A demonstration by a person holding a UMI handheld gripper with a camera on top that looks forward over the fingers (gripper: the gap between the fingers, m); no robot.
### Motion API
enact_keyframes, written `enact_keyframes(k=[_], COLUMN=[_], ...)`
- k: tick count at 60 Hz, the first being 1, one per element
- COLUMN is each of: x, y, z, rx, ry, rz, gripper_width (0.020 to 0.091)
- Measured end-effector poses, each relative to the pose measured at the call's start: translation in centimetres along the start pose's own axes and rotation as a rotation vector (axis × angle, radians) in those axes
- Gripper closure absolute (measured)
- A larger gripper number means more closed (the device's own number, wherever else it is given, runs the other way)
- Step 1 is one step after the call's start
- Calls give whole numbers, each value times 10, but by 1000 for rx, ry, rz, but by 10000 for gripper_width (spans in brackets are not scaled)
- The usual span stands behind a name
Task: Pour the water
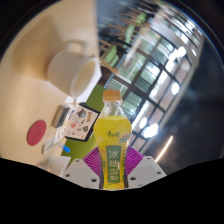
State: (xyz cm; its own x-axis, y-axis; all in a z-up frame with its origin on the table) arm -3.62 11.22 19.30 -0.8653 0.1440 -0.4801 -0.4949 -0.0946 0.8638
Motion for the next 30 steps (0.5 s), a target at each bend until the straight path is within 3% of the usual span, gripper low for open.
enact_keyframes(k=[8, 13, 30], x=[26, 33, 10], y=[-12, -16, 2], z=[1, -18, 7], rx=[-17, 4, -8], ry=[78, 73, 47], rz=[-249, -275, -49], gripper_width=[832, 834, 832])
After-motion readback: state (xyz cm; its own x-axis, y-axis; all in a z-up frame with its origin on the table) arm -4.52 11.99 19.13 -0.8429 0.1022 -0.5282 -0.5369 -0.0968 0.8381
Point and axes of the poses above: the point between the fingertips, and its own axes, seen from behind it with the camera up: y to the right, x up, z forward, the way the camera looks, the point moved 5 cm from there along -z, backward, against the way the camera looks, and after that the axes turned 6 degrees about -y, right-handed, at the moved point
